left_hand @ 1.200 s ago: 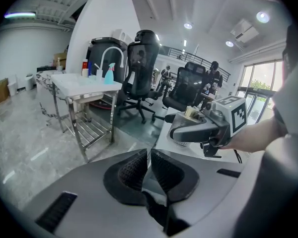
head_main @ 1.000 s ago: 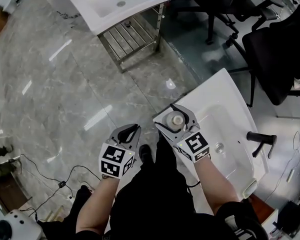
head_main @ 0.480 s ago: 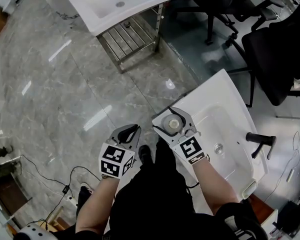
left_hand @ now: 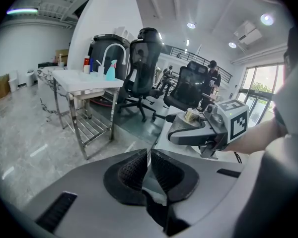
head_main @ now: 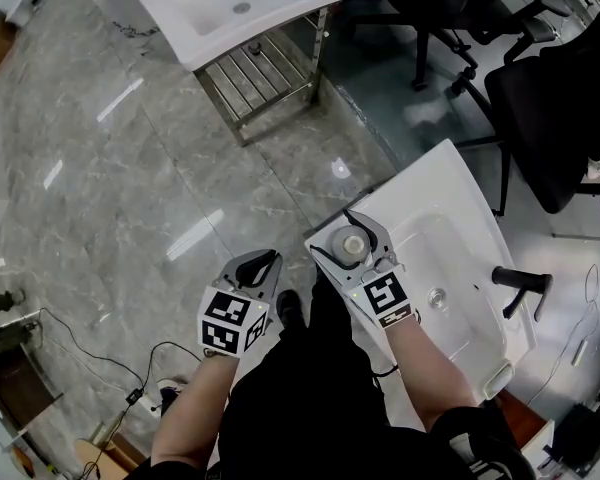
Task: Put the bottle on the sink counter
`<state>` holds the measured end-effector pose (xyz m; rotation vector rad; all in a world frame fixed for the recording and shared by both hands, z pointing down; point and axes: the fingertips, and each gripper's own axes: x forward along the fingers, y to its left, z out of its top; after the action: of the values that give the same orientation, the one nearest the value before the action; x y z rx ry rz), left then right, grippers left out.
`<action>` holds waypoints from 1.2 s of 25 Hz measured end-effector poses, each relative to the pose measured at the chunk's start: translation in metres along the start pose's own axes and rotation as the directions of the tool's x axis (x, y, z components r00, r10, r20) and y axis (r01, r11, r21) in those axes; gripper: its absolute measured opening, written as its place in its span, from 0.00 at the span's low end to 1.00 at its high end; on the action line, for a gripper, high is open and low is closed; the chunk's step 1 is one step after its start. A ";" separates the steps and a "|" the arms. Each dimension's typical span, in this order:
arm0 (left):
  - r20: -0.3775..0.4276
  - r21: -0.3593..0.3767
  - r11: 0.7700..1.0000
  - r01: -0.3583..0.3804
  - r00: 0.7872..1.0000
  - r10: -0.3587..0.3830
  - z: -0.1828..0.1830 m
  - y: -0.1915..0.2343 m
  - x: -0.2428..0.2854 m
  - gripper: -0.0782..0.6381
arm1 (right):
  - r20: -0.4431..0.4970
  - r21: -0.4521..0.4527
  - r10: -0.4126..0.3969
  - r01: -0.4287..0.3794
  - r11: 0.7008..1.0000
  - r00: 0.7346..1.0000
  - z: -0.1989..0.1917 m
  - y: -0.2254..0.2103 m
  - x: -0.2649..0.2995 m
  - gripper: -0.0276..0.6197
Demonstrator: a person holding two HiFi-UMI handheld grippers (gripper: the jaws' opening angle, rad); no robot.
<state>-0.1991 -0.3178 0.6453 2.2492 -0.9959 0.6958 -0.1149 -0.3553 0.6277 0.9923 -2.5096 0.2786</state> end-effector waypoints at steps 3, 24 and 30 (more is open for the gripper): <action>0.004 -0.009 1.000 0.000 1.000 0.000 0.000 -0.001 -0.001 0.15 | 0.003 0.011 -0.012 0.012 1.000 1.000 0.001 0.001 0.001 0.59; 0.032 -0.045 0.999 -0.002 0.999 0.003 0.007 -0.011 -0.002 0.15 | -0.034 0.015 0.011 -0.010 1.000 0.999 -0.011 0.004 -0.011 0.59; 0.038 -0.057 0.998 0.000 0.999 0.002 0.008 -0.014 -0.001 0.15 | -0.012 0.009 -0.003 0.003 1.000 1.000 -0.010 0.000 -0.020 0.59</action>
<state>-0.1867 -0.3149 0.6351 2.2200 -1.0224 0.6199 -0.0983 -0.3400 0.6279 0.9950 -2.4983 0.2938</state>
